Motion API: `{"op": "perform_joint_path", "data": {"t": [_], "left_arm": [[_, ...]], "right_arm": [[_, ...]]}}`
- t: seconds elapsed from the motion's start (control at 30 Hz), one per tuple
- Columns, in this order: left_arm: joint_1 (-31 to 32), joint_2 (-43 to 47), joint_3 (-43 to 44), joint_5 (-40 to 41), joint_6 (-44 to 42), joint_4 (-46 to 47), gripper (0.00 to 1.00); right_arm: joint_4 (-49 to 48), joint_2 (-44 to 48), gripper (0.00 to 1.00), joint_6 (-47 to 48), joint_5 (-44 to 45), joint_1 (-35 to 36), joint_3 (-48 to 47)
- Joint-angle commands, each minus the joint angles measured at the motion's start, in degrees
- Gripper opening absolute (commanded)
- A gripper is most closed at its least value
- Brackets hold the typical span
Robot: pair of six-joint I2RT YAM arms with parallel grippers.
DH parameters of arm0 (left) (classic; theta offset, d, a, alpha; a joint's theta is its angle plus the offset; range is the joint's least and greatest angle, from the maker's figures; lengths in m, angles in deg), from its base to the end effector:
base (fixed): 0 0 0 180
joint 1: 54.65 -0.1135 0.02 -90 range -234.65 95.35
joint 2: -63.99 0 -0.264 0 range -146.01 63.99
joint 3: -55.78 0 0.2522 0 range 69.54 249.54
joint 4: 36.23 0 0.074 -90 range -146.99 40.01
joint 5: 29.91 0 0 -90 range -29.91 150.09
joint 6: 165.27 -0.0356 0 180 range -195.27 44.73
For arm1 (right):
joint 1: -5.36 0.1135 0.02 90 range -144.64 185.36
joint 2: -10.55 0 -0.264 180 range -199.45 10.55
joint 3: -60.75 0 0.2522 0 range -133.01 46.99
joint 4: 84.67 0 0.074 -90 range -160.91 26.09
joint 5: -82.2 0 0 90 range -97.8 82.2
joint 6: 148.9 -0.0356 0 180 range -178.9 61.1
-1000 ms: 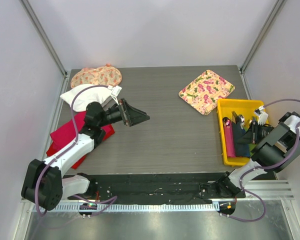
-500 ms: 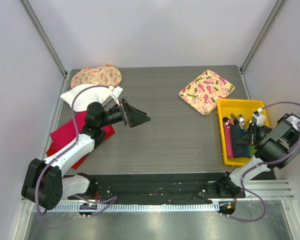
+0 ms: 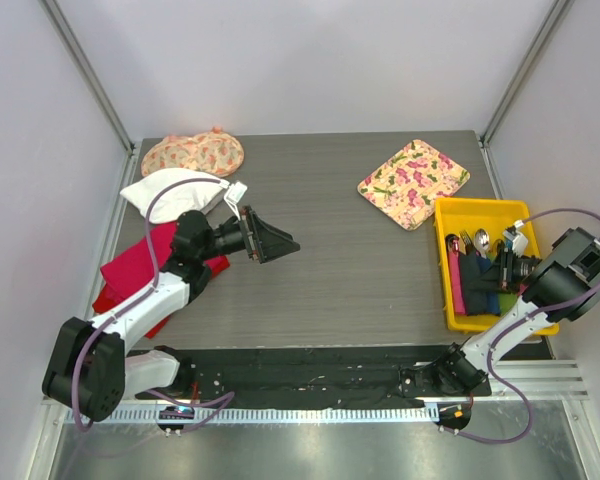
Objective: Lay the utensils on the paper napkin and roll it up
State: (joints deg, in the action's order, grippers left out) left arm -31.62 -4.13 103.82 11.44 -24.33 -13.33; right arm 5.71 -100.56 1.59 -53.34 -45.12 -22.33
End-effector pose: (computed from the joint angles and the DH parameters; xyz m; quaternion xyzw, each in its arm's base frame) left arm 0.2250 -0.1247 0.2767 0.1380 0.6817 -0.6239 0.3563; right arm 0.2045 -0.2080 0.1542 0.0166 0.8988 0.3990 0.1809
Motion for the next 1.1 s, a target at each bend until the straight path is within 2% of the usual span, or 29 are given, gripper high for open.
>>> {"op": "perform_joint_path", "data": {"t": [0.0, 0.3, 0.5, 0.6, 0.7, 0.87, 1.07], "left_arm": [[0.1, 0.6, -0.4, -0.3, -0.5, 4.2, 0.92], [0.2, -1.1, -0.2, -0.1, 0.5, 5.3, 0.92], [0.1, -1.8, -0.2, -0.1, 0.7, 6.0, 0.92], [0.1, -1.9, -0.4, -0.1, 0.9, 6.4, 0.92], [0.1, -1.9, -0.3, -0.1, 1.1, 6.5, 0.92], [0.2, -2.0, -0.5, -0.1, 1.6, 7.3, 0.92], [0.1, -2.3, -1.6, -0.2, 2.8, 9.4, 0.92]], "right_arm": [[2.3, 0.3, 0.03, -3.9, -0.3, -0.1, -0.6], [-8.3, -0.1, 0.07, -11.1, 5.2, -0.3, 1.8], [-10.9, -0.5, 0.16, -12.5, 7.8, -0.4, 2.3], [-10.9, -0.4, 0.28, -12.9, 8.2, -0.5, 1.7], [-10.9, 0.4, 0.35, -13.4, 9.1, -0.5, 1.2], [-10.1, 1.6, 0.37, -13.6, 10.1, -0.7, 0.0], [-8.9, 2.6, 0.47, -13.6, 10.6, -0.7, -1.4]]}}
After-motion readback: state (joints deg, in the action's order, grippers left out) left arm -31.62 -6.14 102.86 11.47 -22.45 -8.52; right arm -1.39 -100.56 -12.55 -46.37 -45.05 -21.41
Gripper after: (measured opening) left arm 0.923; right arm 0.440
